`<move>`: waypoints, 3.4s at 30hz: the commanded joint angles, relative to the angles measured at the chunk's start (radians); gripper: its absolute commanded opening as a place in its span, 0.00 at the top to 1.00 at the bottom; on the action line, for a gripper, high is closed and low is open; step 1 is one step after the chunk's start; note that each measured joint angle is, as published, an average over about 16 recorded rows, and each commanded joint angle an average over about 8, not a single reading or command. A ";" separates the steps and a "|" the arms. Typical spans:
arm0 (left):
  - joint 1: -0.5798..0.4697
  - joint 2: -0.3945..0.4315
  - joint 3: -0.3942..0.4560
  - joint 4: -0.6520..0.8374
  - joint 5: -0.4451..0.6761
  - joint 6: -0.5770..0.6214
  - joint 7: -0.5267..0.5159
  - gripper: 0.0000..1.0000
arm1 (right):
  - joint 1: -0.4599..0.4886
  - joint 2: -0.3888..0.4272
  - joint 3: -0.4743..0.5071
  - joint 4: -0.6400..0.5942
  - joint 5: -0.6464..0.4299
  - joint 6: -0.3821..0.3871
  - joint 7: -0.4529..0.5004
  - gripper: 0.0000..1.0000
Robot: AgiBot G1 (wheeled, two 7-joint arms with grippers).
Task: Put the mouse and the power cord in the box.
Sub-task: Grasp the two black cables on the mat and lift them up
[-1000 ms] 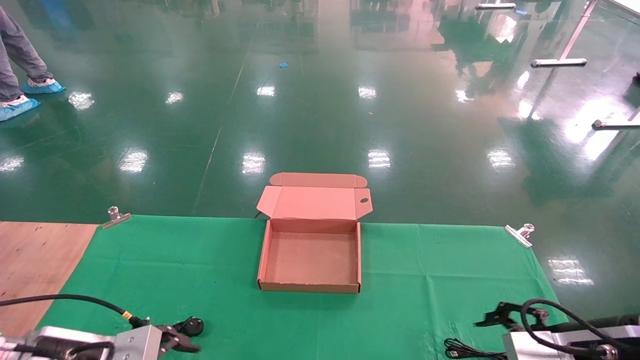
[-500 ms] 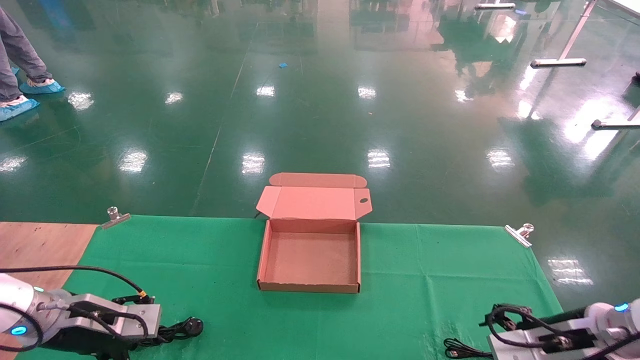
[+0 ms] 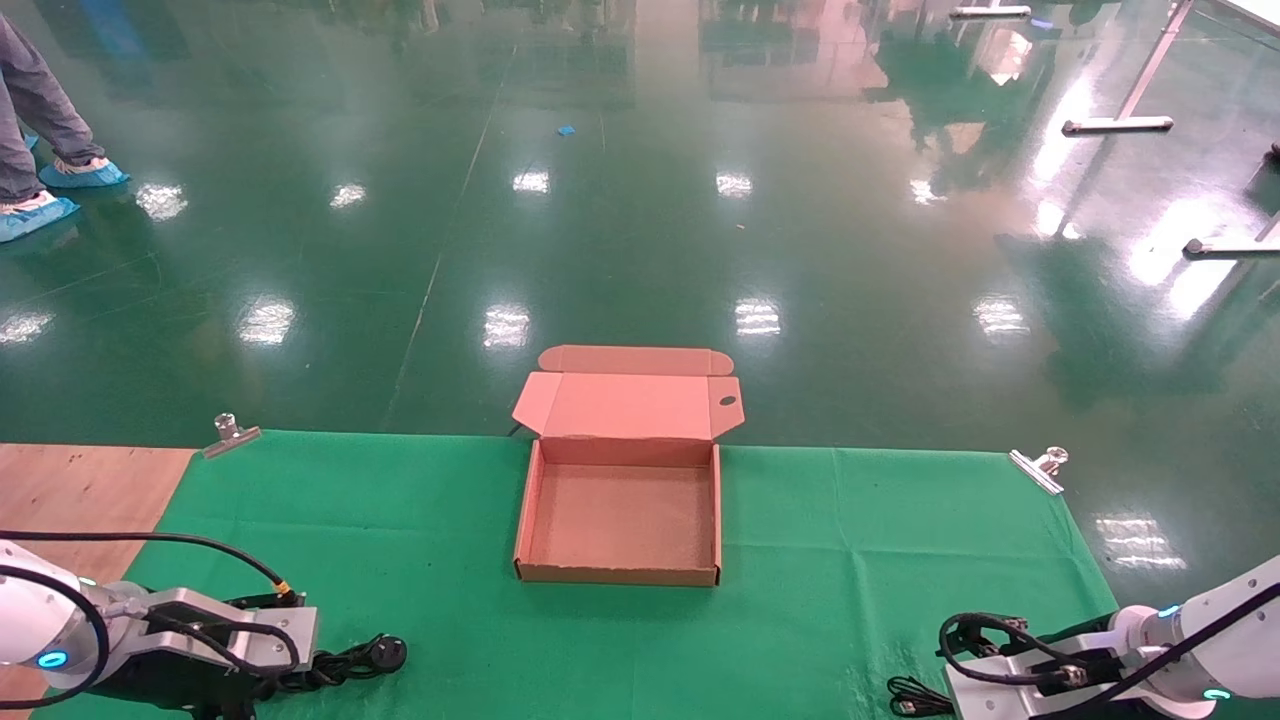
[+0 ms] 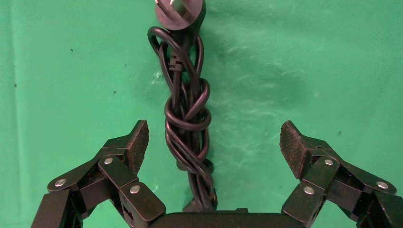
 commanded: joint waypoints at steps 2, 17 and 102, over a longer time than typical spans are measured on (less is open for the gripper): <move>-0.012 0.012 0.000 0.046 0.002 -0.020 0.028 0.00 | 0.017 -0.022 0.003 -0.074 0.007 0.015 -0.051 0.00; -0.047 0.046 -0.010 0.185 -0.012 -0.059 0.126 1.00 | 0.079 -0.075 0.005 -0.289 0.010 0.061 -0.186 1.00; -0.346 0.098 -0.007 0.168 -0.008 0.170 0.191 1.00 | 0.417 -0.032 0.053 -0.377 0.079 -0.192 -0.284 1.00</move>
